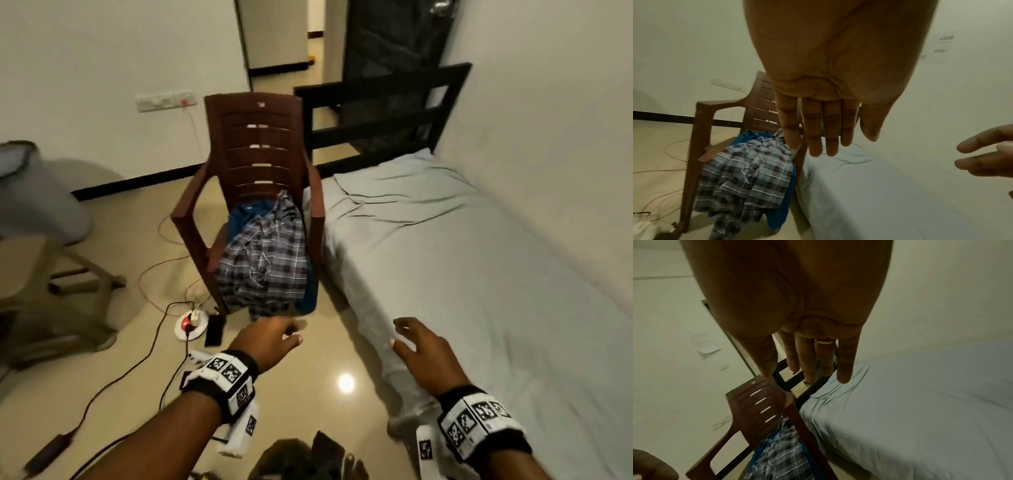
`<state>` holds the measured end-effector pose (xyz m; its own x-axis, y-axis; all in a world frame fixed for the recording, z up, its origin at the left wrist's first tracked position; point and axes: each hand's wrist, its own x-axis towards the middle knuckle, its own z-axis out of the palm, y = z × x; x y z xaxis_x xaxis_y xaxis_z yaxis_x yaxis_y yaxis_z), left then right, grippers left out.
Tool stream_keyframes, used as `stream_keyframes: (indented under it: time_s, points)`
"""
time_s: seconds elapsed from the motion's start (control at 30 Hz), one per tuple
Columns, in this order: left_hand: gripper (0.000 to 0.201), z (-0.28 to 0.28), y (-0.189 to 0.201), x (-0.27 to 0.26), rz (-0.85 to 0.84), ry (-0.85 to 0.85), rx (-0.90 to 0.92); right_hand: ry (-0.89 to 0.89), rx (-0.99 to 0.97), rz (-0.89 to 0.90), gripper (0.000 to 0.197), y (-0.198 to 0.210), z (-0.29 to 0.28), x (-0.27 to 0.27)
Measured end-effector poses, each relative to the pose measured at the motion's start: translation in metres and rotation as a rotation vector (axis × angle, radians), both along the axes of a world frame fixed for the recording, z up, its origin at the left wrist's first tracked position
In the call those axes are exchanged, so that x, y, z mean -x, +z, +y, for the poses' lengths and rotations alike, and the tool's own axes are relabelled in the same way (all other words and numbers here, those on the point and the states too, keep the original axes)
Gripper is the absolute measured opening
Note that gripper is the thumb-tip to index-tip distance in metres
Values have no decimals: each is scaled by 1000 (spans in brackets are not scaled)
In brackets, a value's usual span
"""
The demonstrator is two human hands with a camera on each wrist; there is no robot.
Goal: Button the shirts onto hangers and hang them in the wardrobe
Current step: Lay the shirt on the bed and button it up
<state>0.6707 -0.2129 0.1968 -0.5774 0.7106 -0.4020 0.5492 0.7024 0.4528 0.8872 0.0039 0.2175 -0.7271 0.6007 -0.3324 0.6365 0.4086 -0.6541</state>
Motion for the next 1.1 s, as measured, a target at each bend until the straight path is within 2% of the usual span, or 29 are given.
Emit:
stream_keyframes:
  time_s: [0.1,0.27,0.4,0.53,0.7,0.83,0.9,1.0,1.1]
  points:
    - [35,-5,-7,28,-33,135,8,119,-3,-10,37,-3,23,54]
    - [55,2,-24,98,-101,385,-38,262,-6,-34,34,-7,52,158]
    - [55,31,-45,186,-186,521,-96,343,-14,-97,36,-22,76,255]
    - [53,70,-81,292,-285,546,-153,365,8,-152,32,-50,99,373]
    - [68,95,-116,405,-413,546,-175,438,3,-305,18,-109,124,508]
    - [57,101,-120,472,-376,580,-196,566,-68,-410,13,-152,147,619]
    - [64,102,-129,491,-361,633,-254,589,-94,-476,21,-172,160,668]
    - [64,103,-150,508,-360,692,-324,628,-146,-560,27,-216,180,738]
    - [73,102,-165,505,-385,741,-276,670,-236,-610,35,-248,195,790]
